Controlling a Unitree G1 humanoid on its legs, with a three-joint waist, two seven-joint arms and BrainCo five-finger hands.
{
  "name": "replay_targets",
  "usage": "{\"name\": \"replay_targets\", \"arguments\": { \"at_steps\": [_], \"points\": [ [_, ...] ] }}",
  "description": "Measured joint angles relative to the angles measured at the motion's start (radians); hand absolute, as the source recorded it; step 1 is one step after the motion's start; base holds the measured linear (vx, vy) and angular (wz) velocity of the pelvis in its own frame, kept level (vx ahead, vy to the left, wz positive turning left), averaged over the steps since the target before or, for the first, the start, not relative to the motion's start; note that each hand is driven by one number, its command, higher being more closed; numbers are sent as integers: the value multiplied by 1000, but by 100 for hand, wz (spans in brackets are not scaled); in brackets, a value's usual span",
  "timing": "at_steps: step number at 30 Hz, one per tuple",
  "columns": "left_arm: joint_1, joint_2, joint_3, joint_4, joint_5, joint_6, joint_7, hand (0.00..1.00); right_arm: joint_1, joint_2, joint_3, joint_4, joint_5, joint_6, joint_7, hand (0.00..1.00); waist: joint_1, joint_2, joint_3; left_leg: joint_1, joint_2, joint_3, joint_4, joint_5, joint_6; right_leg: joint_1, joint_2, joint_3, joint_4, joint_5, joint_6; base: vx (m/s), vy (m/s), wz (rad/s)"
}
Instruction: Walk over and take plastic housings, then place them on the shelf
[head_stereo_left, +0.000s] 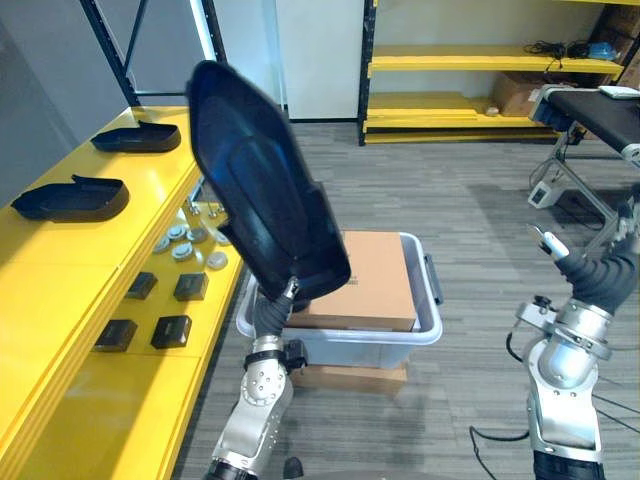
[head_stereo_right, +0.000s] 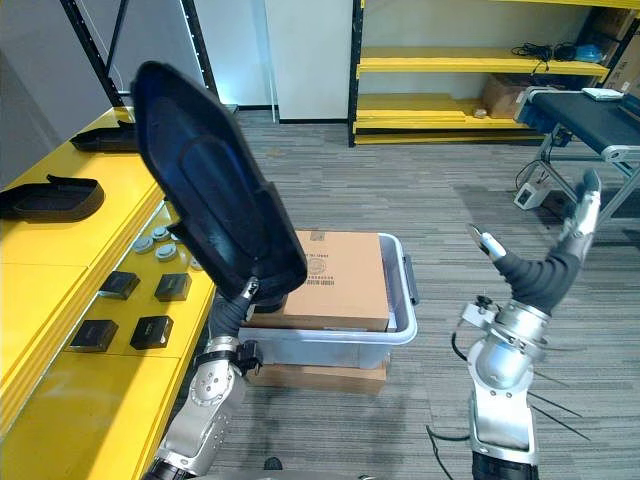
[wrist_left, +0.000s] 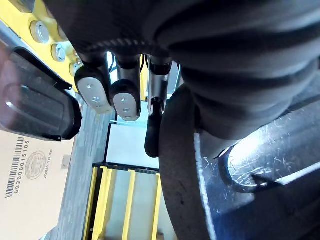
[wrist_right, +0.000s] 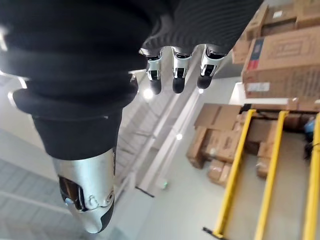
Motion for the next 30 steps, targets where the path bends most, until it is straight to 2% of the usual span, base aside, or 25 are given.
{"name": "replay_targets", "arguments": {
  "at_steps": [5,8,10,17,20,22,23,24,26,27,28,29,30],
  "points": [
    [52,2,46,-9,9,-7,-7,100,72,15,1,348,35,34,119,0,1,7,8,1,-2,-3,0,1,3,3,-3,-7,7,-10,0,0,0,3],
    [58,10,63,-9,9,-12,-26,100,72,48,3,551,61,38,168,0,-1,2,25,19,-2,-7,0,0,2,14,-5,-18,34,-25,-9,14,-4,13],
    [76,10,87,-9,9,-25,-44,100,72,64,29,676,93,52,203,0,-1,1,33,28,-3,-12,0,-3,0,21,-7,-25,43,-41,-2,1,-7,8],
    [141,10,107,-8,8,-26,-67,100,69,113,53,851,154,76,258,0,6,-5,43,47,-11,-46,0,-19,-2,38,-21,-63,83,-87,-2,4,2,18],
    [152,8,106,-8,9,-26,-85,100,64,125,89,885,168,81,273,0,8,-14,51,29,-31,-96,1,-21,1,33,-36,-115,147,-136,6,4,-8,55],
    [157,7,98,-8,9,-26,-90,100,59,120,111,907,168,94,275,0,7,-24,53,9,-45,-97,1,-32,19,29,-59,-182,180,-163,19,42,-10,108],
    [154,7,86,-8,9,-26,-90,100,53,124,109,927,168,95,274,0,0,-40,53,-15,-50,-28,3,-72,83,37,-89,-254,174,-166,22,96,60,172],
    [140,3,70,-8,9,-27,-90,100,39,127,106,950,168,96,273,0,1,-56,63,-53,-46,86,42,-100,124,44,-128,-325,172,-162,21,107,88,212],
    [115,-16,58,-8,8,-27,-90,100,18,125,101,970,168,102,272,0,5,-54,82,-104,6,272,133,-112,155,61,-146,-412,183,-164,19,112,97,171],
    [116,-25,58,-7,8,-27,-87,100,-4,114,94,973,167,113,271,0,5,-48,87,-133,67,462,237,-80,243,84,-151,-470,206,-180,22,122,58,144],
    [114,-24,53,-6,7,-27,-87,100,-14,111,87,972,167,113,271,0,1,-46,90,-138,65,497,268,-82,237,101,-161,-488,215,-183,27,189,147,184],
    [102,-19,35,-6,7,-27,-88,100,-34,109,75,968,166,113,268,0,-10,-40,98,-136,62,595,296,-84,240,123,-183,-535,251,-183,27,152,171,142],
    [94,-20,24,-6,6,-27,-88,100,-42,108,73,970,166,113,267,0,-15,-37,102,-135,58,620,293,-90,247,120,-194,-553,278,-186,28,155,250,174]
  ]
}}
